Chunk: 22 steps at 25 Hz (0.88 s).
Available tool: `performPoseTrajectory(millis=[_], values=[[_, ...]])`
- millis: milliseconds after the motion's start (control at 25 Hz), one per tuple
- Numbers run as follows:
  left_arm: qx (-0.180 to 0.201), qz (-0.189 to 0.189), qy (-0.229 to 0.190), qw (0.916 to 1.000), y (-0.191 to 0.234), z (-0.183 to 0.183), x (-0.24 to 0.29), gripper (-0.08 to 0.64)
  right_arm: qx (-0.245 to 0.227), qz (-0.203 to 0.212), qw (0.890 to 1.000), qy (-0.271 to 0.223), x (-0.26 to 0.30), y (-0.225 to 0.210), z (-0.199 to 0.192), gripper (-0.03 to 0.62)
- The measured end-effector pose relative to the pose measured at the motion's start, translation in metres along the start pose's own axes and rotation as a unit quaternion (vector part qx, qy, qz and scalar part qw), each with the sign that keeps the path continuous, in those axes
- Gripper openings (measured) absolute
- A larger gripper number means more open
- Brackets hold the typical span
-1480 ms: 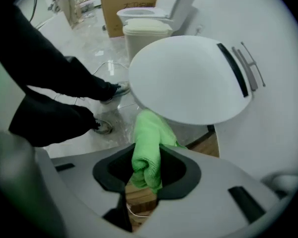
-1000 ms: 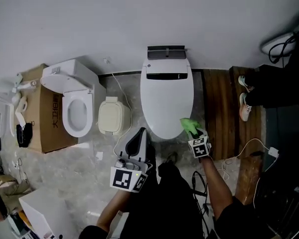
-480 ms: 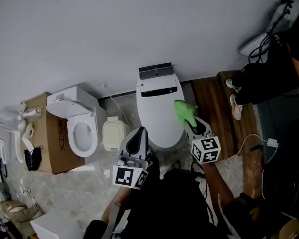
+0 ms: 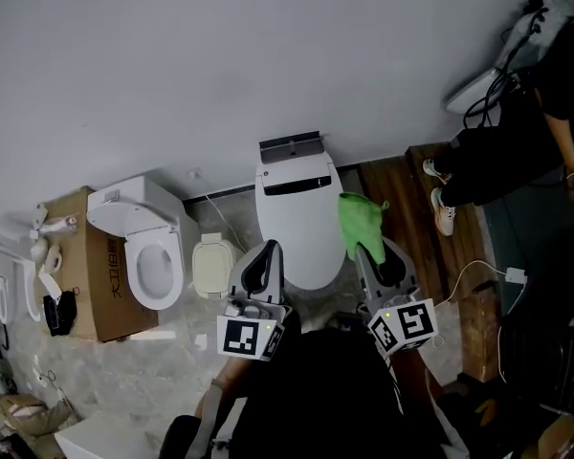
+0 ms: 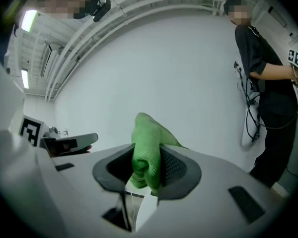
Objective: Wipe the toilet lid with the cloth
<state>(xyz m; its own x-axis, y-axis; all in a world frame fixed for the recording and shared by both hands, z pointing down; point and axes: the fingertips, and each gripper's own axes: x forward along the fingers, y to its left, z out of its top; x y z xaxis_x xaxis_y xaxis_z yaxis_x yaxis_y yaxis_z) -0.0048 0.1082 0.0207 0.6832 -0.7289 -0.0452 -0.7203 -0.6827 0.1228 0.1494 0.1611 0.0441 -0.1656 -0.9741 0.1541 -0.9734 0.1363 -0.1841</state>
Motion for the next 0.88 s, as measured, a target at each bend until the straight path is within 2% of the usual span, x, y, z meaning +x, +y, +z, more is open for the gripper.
performPoseTrajectory(millis=[280,880], values=[[-0.017,-0.002,0.013,0.9998,-0.011,-0.006,-0.002,0.009,0.007,0.003,1.000,-0.010,-0.012,0.005,0.002,0.133],[-0.021,0.002,0.018,0.9996,-0.017,-0.012,-0.004,0.009,0.001,0.009,1.000,-0.004,-0.010,-0.001,-0.002,0.133]])
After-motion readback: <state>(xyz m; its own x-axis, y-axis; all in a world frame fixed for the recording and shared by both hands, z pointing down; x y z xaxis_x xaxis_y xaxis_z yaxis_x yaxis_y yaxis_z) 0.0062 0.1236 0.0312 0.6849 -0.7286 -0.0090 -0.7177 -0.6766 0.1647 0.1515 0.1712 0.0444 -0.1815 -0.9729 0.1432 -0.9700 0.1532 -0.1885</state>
